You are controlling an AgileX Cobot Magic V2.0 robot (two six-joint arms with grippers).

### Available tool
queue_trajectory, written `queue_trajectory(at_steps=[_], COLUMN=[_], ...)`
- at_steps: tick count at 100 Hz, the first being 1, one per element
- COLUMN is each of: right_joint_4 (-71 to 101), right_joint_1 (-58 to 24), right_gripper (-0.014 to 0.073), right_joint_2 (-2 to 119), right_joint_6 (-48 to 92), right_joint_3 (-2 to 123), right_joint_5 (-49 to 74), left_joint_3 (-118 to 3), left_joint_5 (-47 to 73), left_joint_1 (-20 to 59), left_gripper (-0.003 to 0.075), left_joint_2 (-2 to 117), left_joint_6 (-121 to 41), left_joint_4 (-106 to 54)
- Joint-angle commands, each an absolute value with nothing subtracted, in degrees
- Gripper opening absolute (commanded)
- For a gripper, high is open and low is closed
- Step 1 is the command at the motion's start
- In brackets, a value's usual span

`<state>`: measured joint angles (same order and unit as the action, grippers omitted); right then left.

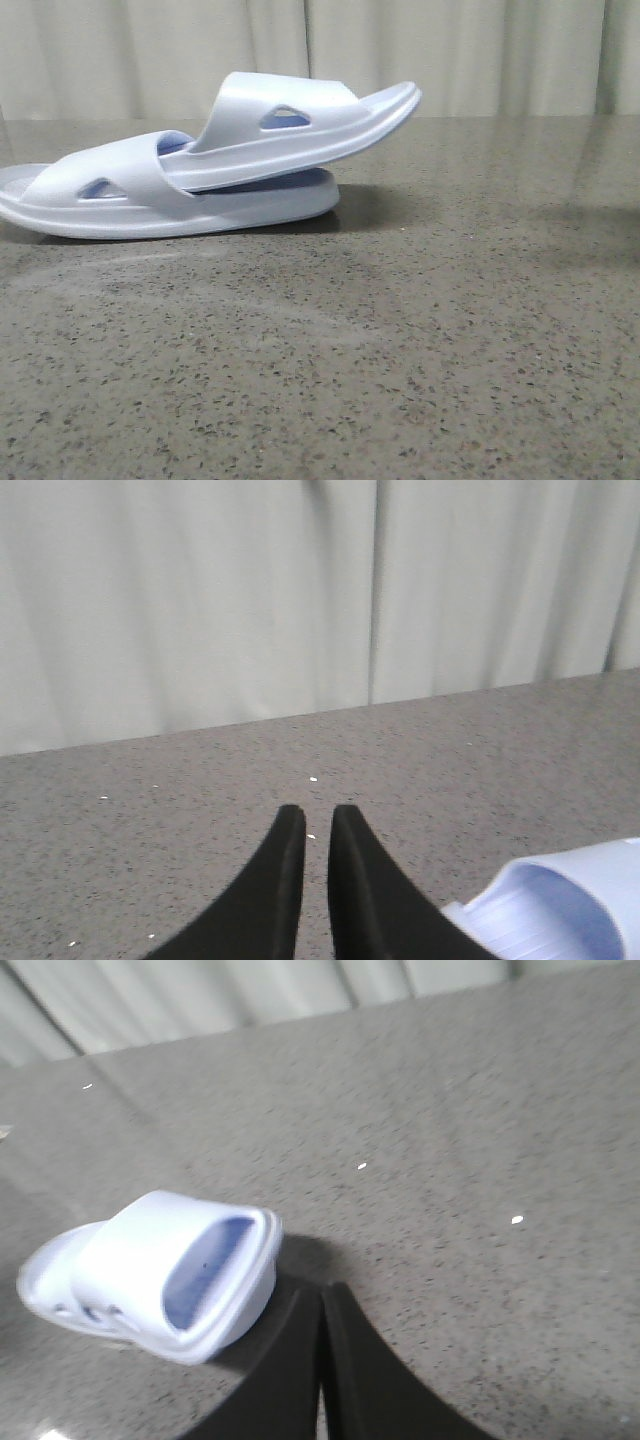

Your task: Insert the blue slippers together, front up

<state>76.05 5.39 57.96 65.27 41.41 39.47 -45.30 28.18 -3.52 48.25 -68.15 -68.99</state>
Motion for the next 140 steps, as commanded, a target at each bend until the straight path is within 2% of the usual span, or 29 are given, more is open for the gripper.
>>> queue_trajectory(at_steps=[1,14,33,49,71,92,140], right_joint_4=[79.0,79.0,79.0,79.6,82.3,82.9,82.9], right_joint_1=[1.0,-7.1,-18.2,-23.7,-25.2,-25.2,-25.2], right_gripper=[-0.0078,-0.0078,-0.0078,-0.0078,-0.0079,-0.0079,-0.0079], right_joint_2=[53.0,48.2,42.6,35.9,32.5,32.5,32.5], right_joint_6=[66.9,67.5,67.9,67.9,67.9,67.9,67.9], right_joint_3=[38.8,32.1,21.6,15.1,12.3,12.2,12.2], right_joint_5=[29.3,17.3,3.1,-4.9,-6.5,-4.9,-4.9], left_joint_3=[-42.6,-36.1,-27.2,-21.1,-19.5,-19.4,-19.4], left_joint_5=[19.3,12.8,1.9,-4.5,-9.0,-8.6,-8.6], left_joint_1=[1.2,8.6,17.3,22.5,26.6,26.7,26.7], left_gripper=[0.0015,0.0015,0.0015,0.0015,0.0015,0.0015,0.0015], left_joint_2=[45.2,42.3,38.9,34.6,31.0,31.0,31.0], left_joint_6=[-68.2,-68.2,-68.2,-68.2,-68.2,-68.1,-68.1], left_joint_4=[-68.4,-64.5,-67.8,-69.7,-70.3,-78.8,-78.9])
